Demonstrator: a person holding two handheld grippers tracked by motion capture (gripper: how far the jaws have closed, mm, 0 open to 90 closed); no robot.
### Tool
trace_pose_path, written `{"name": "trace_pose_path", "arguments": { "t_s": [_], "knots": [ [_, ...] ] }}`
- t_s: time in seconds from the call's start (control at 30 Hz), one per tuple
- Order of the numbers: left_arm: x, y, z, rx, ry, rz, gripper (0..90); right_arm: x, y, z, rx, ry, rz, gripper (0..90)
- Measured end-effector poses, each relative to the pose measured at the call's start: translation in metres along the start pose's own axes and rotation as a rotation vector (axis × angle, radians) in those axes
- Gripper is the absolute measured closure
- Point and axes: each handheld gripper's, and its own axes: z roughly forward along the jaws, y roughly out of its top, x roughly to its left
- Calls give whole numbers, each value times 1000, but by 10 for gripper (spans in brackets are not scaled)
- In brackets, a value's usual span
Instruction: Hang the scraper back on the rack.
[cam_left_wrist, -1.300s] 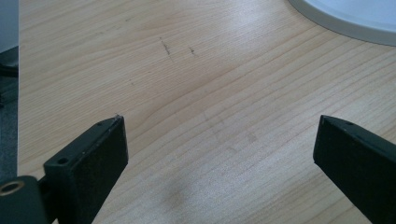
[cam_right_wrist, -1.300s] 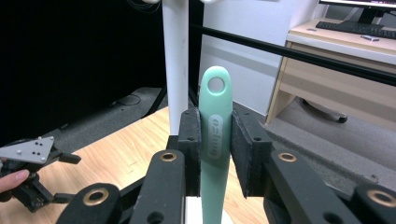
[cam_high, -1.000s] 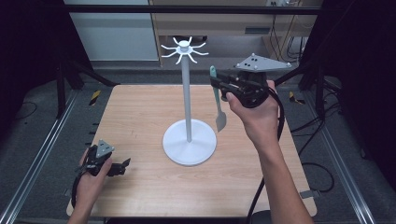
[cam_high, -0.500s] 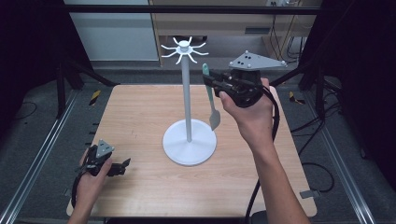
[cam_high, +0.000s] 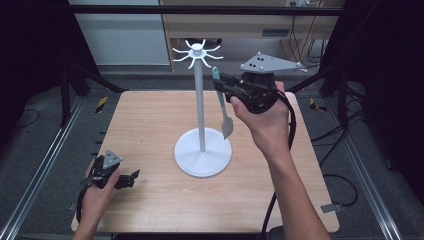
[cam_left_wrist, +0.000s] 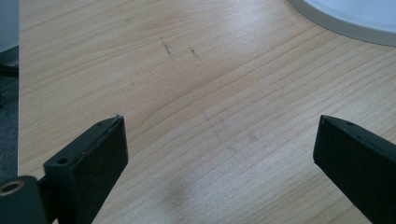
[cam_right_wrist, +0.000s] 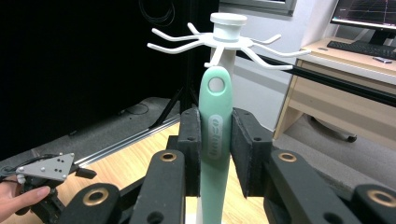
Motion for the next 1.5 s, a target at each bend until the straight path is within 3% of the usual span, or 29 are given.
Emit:
{"name": "trace_pose_path", "arguments": {
  "t_s": [0.63, 1.5],
  "knots": [
    [0, 0, 0, -1, 1, 0, 28, 1, 6, 1, -4, 5, -1, 745],
    [0, 0, 0, -4, 1, -3, 28, 1, 10, 18, 29, -7, 5, 745]
  ]
}}
